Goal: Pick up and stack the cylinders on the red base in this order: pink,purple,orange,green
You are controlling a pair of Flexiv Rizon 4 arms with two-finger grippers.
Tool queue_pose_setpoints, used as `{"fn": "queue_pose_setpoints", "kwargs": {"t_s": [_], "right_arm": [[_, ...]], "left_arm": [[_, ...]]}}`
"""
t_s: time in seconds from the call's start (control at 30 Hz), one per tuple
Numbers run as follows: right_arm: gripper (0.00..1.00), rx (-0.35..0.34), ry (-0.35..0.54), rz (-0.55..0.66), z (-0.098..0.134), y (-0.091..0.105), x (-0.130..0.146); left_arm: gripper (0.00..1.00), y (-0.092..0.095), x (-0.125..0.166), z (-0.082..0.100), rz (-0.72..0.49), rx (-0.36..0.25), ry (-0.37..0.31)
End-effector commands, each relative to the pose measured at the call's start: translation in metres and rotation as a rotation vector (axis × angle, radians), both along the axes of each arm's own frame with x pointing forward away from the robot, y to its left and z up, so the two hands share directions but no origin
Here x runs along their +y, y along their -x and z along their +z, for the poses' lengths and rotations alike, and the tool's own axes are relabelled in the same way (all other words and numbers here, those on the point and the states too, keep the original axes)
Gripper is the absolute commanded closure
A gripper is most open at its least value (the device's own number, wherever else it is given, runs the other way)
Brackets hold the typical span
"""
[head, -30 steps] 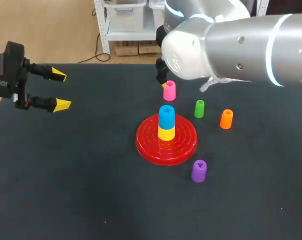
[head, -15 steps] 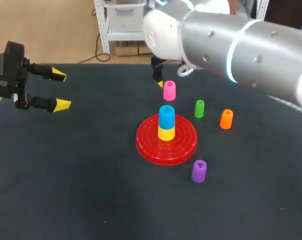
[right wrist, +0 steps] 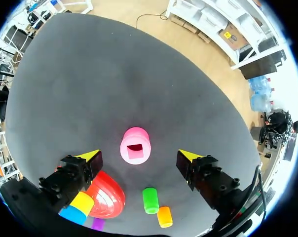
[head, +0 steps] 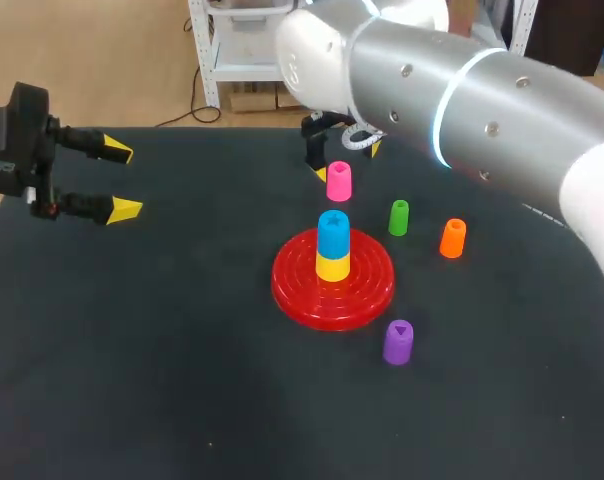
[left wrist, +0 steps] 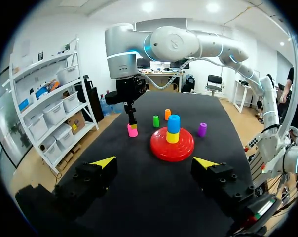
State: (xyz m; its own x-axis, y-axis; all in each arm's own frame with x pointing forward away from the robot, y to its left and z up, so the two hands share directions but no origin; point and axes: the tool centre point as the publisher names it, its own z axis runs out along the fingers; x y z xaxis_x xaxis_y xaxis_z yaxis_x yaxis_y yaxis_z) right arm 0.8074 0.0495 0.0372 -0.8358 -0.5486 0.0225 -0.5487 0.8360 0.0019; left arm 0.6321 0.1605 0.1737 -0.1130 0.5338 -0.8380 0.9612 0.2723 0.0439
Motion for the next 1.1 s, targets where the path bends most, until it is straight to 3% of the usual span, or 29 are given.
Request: {"fn": "queue_pose_setpoints", "kwargs": {"t_s": [0.03, 0.33, 0.53, 0.6, 0.77, 0.97, 1.03, 1.1], "right_arm": [[0.00, 0.001, -0.008, 0.004, -0.001, -0.001, 0.002], [0.02, 0.002, -0.015, 0.023, -0.005, -0.002, 0.012], [0.38, -0.003, -0.017, 0.016, -0.006, -0.005, 0.012], [0.44, -0.003, -0.016, 0.015, -0.006, -0.005, 0.011], [0.37, 0.002, -0.013, 0.011, -0.011, -0.005, 0.008], [0.36, 0.002, -0.009, 0.009, -0.013, -0.006, 0.007], [0.38, 0.001, -0.010, 0.007, -0.013, -0.007, 0.007], [0.51, 0.000, -0.011, 0.006, -0.014, -0.008, 0.007]], "left_arm": [[0.00, 0.000, 0.001, -0.001, 0.000, -0.005, 0.004], [0.00, 0.000, 0.001, -0.001, 0.000, -0.005, 0.004], [0.00, 0.000, 0.001, -0.001, 0.000, -0.005, 0.004], [0.00, 0.000, 0.001, -0.001, 0.000, -0.005, 0.004], [0.00, 0.000, 0.001, -0.001, 0.000, -0.005, 0.004], [0.00, 0.000, 0.001, -0.001, 0.000, -0.005, 0.004], [0.00, 0.000, 0.001, -0.001, 0.000, -0.005, 0.004], [0.00, 0.000, 0.001, -0.001, 0.000, -0.005, 0.004]]}}
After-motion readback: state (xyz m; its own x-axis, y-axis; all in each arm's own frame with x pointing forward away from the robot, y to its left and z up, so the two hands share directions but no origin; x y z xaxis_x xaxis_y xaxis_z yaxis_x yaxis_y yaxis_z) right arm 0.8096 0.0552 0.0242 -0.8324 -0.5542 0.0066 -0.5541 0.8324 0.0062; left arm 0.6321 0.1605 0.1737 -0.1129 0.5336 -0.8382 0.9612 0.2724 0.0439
